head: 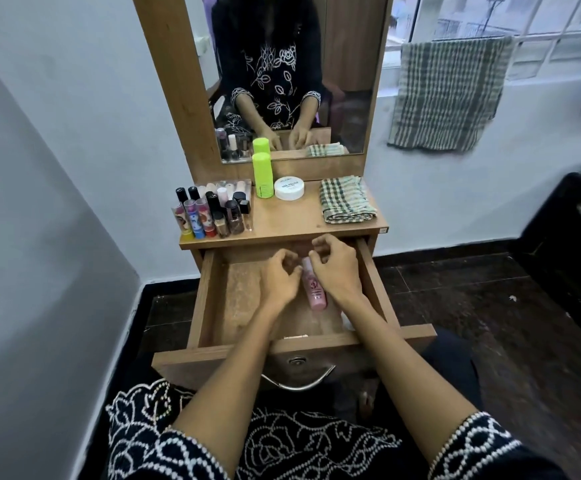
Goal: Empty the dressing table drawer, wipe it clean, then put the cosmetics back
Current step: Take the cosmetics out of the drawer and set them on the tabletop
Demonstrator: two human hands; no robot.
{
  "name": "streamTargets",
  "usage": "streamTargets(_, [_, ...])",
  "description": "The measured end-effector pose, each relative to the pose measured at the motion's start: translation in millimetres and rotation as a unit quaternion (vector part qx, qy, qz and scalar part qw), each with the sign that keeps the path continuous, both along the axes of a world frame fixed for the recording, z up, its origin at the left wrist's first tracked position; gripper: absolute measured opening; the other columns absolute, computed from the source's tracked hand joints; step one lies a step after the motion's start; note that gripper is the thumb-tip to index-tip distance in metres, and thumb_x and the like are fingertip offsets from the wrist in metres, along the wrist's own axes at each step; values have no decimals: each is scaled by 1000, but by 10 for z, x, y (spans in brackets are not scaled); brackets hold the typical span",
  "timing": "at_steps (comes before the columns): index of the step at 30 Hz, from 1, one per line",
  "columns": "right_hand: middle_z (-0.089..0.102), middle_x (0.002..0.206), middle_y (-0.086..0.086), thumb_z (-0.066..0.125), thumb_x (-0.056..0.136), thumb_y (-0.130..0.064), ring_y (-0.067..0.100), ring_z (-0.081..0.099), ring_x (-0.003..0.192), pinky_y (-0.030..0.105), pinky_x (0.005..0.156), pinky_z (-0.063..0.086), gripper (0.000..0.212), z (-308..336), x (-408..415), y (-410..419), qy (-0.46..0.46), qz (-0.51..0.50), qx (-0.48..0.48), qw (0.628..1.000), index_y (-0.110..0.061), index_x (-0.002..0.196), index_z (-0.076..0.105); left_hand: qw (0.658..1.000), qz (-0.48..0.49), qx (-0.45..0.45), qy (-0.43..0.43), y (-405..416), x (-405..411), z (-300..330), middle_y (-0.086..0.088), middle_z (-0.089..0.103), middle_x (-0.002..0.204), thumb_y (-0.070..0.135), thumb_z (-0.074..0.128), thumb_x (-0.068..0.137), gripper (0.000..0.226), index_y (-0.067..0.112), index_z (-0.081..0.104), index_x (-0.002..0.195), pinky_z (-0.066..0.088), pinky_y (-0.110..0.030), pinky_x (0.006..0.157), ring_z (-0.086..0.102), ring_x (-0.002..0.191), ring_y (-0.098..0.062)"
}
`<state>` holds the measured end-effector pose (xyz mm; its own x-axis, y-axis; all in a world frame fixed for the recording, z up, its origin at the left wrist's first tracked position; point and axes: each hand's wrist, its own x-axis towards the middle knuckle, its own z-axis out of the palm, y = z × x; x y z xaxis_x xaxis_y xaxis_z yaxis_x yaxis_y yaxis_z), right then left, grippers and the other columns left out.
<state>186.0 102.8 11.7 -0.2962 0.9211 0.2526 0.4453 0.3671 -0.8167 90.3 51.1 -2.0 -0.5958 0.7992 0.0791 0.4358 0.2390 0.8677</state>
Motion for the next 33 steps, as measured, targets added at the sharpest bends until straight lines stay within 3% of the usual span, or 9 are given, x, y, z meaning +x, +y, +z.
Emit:
streamTargets(3, [68, 102, 9, 57, 86, -11, 26, 63, 98, 41, 88, 51, 17, -32, 8, 20, -66, -7, -67, 996, -12, 101, 64, 991, 13, -61, -115, 17, 17, -78, -22, 66, 104, 0, 62, 83, 19, 0, 62, 102, 51, -47, 88, 63, 99, -39])
streamTargets(6, [67, 105, 14, 54, 86, -10, 31, 61, 101, 40, 88, 50, 16, -63, 34, -4, -120, -7, -108, 987, -11, 98, 64, 981, 14, -82, -175, 8, 44, -103, -28, 65, 109, 1, 61, 85, 27, -1, 60, 111, 51, -49, 86, 64, 92, -39])
streamTargets(13, [62, 110, 19, 56, 87, -12, 36, 58, 104, 37, 81, 45, 18, -144, 39, -92, -220, 6, -107, 970, -3, 102, 62, 977, 5, -96, -193, -15, 70, -148, -22, 64, 112, -2, 56, 87, 33, -2, 57, 120, 52, -46, 77, 56, 68, -27])
streamTargets(16, [61, 111, 17, 59, 85, -8, 34, 57, 107, 38, 80, 45, 19, -147, 30, -103, -258, -1, -110, 960, -4, 104, 58, 972, -3, -119, -201, -6, 73, -158, -22, 62, 116, 0, 56, 88, 36, 0, 55, 124, 53, -45, 79, 57, 75, -26])
streamTargets(22, [62, 110, 16, 64, 81, -8, 33, 59, 105, 33, 74, 41, 21, -160, 1, -86, -268, -2, -123, 956, -5, 101, 59, 963, -30, -153, -218, -5, 85, -146, -23, 62, 118, -5, 54, 87, 41, 4, 54, 127, 49, -32, 61, 57, 79, -28])
streamTargets(24, [63, 109, 16, 64, 81, -9, 33, 60, 104, 34, 75, 43, 21, -163, -6, -81, -269, -5, -127, 955, -5, 100, 59, 962, -33, -162, -216, 2, 77, -155, -22, 62, 118, -7, 53, 86, 41, 4, 54, 126, 50, -34, 62, 57, 81, -27])
streamTargets(28, [61, 112, 15, 60, 86, -12, 31, 59, 105, 35, 80, 44, 20, -187, -4, -67, -270, -4, -131, 954, -6, 105, 57, 961, -38, -180, -208, 15, 65, -182, -22, 61, 118, -6, 54, 86, 38, 2, 54, 124, 53, -45, 79, 59, 89, -29])
streamTargets(33, [57, 120, 16, 51, 90, -9, 31, 54, 113, 36, 84, 43, 23, -181, 28, -67, -277, -1, -133, 952, -5, 113, 53, 959, -30, -190, -206, 14, 54, -201, -18, 60, 119, 0, 56, 88, 37, 4, 50, 124, 54, -41, 75, 58, 89, -26])
